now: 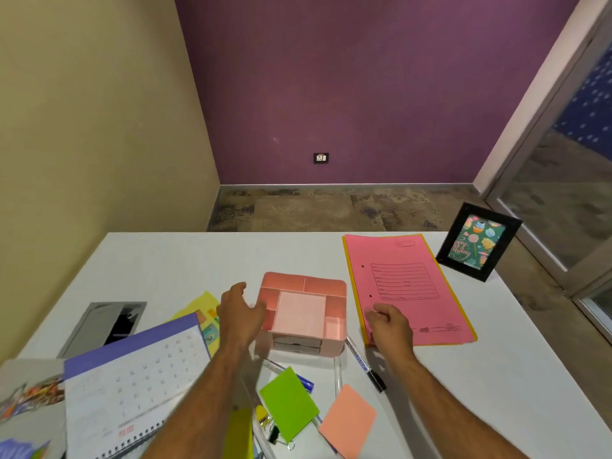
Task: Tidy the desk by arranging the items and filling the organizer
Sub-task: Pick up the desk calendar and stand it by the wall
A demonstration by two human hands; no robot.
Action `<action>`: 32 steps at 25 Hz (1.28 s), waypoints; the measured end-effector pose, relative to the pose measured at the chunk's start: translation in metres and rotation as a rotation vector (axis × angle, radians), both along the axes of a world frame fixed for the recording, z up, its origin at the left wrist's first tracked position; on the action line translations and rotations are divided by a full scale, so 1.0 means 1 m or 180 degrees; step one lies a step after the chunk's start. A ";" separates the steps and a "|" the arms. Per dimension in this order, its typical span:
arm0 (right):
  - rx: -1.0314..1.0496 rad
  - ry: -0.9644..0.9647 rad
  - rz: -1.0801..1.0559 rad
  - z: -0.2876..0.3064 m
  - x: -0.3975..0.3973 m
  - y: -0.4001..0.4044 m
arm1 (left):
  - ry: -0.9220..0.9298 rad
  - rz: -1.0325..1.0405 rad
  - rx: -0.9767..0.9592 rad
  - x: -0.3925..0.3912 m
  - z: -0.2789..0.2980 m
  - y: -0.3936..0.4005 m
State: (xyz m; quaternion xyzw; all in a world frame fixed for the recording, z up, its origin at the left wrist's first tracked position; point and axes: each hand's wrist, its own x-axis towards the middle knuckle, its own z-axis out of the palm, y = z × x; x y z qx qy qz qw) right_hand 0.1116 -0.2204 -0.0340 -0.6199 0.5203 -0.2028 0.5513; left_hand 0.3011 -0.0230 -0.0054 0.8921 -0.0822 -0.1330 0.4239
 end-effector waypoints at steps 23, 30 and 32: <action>-0.0503 -0.0418 -0.0666 0.031 0.040 0.105 | 0.0396 0.0254 -0.0378 0.023 -0.002 0.114; 0.0922 -0.0187 0.1017 0.005 0.097 0.200 | 0.0024 0.1118 0.1069 0.071 -0.010 0.223; 0.1205 0.0010 0.1195 -0.007 0.111 0.220 | 0.0228 0.1373 0.1284 0.069 -0.011 0.237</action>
